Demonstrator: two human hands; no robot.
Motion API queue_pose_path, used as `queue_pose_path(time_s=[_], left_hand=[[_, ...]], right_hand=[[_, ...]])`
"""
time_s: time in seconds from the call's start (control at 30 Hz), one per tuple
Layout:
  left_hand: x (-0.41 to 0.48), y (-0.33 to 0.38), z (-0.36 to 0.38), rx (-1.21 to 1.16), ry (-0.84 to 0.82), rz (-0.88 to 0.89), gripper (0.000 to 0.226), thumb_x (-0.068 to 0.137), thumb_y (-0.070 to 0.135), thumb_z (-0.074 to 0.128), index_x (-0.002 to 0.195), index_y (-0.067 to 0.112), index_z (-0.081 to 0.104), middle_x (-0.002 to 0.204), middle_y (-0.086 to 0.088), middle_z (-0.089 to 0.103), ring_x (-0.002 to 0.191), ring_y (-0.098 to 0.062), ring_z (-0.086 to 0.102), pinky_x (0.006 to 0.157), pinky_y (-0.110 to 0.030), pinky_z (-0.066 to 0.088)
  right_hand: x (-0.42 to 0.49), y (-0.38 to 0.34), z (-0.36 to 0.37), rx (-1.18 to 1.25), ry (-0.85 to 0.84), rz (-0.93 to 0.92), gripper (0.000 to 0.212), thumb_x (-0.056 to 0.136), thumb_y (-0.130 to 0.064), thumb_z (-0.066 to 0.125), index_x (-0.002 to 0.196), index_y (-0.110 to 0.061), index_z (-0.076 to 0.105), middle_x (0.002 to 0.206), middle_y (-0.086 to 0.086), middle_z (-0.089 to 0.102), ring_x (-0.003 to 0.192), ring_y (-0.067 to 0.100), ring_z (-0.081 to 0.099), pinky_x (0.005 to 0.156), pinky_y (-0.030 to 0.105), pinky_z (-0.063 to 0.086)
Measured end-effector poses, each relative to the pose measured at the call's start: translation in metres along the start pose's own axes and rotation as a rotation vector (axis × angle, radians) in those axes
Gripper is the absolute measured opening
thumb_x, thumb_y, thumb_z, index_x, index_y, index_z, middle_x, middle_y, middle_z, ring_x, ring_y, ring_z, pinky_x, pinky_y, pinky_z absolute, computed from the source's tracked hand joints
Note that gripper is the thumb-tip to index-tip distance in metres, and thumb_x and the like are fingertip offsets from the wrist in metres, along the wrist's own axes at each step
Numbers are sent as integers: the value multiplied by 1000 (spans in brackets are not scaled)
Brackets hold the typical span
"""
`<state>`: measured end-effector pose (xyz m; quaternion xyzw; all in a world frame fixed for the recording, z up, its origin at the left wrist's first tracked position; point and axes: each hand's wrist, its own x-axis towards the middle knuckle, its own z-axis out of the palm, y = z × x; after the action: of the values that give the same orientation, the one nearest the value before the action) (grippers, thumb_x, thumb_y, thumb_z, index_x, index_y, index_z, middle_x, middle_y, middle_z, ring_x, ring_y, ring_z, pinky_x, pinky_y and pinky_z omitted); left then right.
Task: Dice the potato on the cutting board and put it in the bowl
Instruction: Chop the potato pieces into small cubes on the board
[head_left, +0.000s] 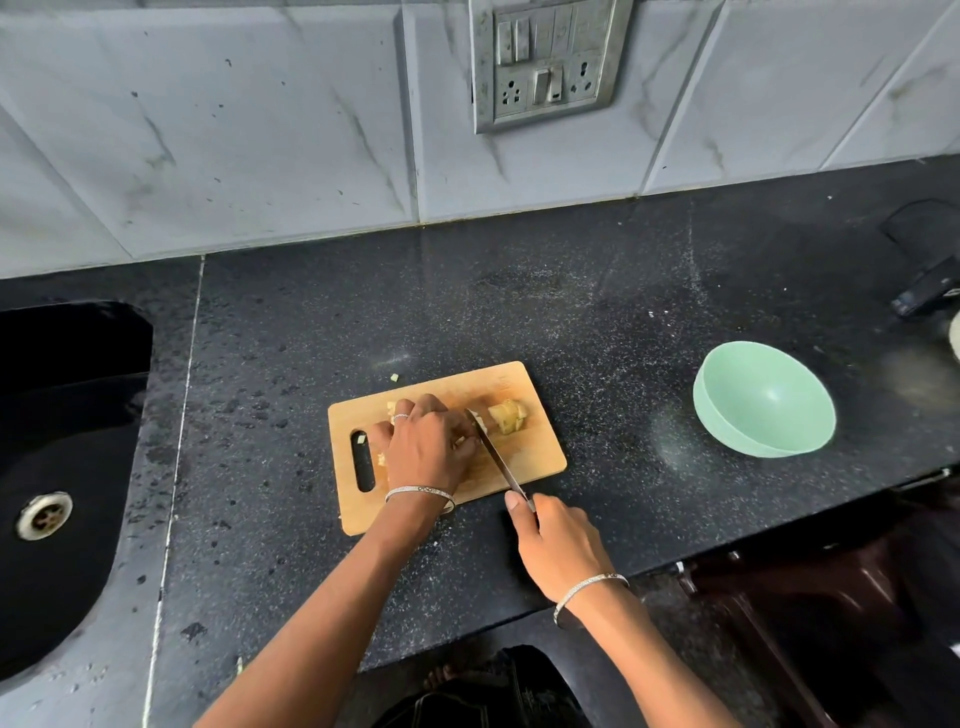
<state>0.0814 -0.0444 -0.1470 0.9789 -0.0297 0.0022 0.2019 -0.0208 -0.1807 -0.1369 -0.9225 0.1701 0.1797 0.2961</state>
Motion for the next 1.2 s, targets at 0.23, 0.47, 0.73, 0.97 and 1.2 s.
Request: queue_pose_path(time_s=[0.23, 0.47, 0.73, 0.97, 1.2], left_hand=[[1, 2, 4, 16, -15, 5, 13, 83, 36, 60, 83, 28, 71, 104, 9, 56, 101, -18, 40, 80, -38, 20], [-5, 3, 17, 16, 32, -66, 18, 80, 40, 60, 82, 25, 70, 103, 7, 54, 105, -21, 41, 91, -47, 28], [-6, 4, 14, 17, 90, -147, 21, 87, 35, 54, 89, 20, 70, 110, 3, 51, 106, -24, 42, 89, -45, 25], [-10, -8, -2, -67, 112, -87, 14, 80, 35, 62, 87, 33, 74, 108, 8, 58, 105, -21, 44, 82, -40, 27], [-17, -14, -16, -133, 196, -177, 16, 77, 44, 70, 78, 29, 67, 100, 10, 60, 100, -20, 47, 75, -33, 16]], right_hand=[[3, -2, -1, -154, 31, 9, 47, 99, -55, 29, 104, -19, 57, 107, 10, 64, 100, 35, 61, 75, 39, 46], [-6, -5, 11, -349, 144, -104, 41, 102, -48, 28, 110, -15, 51, 106, 9, 67, 100, 33, 64, 70, 38, 45], [-15, 7, -3, -281, 95, -69, 47, 101, -52, 25, 108, -17, 56, 106, 12, 65, 102, 36, 61, 75, 41, 46], [-9, 1, -12, -147, 136, -35, 46, 101, -53, 25, 99, -17, 54, 104, 14, 64, 100, 40, 60, 70, 41, 39], [-1, -11, 3, -157, 46, -51, 45, 101, -51, 28, 104, -14, 55, 108, 15, 63, 102, 39, 60, 73, 40, 43]])
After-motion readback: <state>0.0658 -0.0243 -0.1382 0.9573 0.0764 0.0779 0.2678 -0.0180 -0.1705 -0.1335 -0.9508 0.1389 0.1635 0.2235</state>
